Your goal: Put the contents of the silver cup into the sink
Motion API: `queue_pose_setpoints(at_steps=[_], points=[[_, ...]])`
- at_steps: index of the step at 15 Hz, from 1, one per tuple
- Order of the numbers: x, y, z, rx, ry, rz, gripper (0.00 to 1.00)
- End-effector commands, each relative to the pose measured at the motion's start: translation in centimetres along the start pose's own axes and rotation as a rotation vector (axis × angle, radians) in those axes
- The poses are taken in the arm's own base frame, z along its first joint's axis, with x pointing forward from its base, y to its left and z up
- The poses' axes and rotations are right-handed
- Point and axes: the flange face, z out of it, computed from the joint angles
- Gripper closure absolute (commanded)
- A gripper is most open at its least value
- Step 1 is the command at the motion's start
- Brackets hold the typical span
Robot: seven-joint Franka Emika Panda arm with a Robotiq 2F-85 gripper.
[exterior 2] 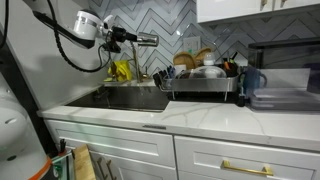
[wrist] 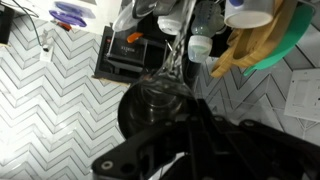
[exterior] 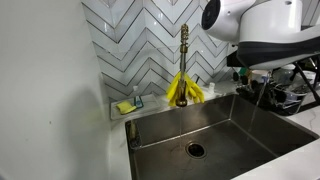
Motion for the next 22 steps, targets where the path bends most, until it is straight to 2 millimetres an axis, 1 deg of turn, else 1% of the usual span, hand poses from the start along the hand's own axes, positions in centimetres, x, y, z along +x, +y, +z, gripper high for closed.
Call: queue_pose_setpoints(at_steps=[1, 7, 14, 22], points=[[0.1, -0.1, -0.7, -0.012, 0.102, -0.018, 0.99], [0.4, -0.4, -1.0, 0.000, 0.253, -0.048, 0.99], [0.9, -0.7, -1.2, 0.002, 0.370, -0.063, 0.99], [0.8, -1.2, -2.0, 0.010, 0.406, -0.070, 0.99]])
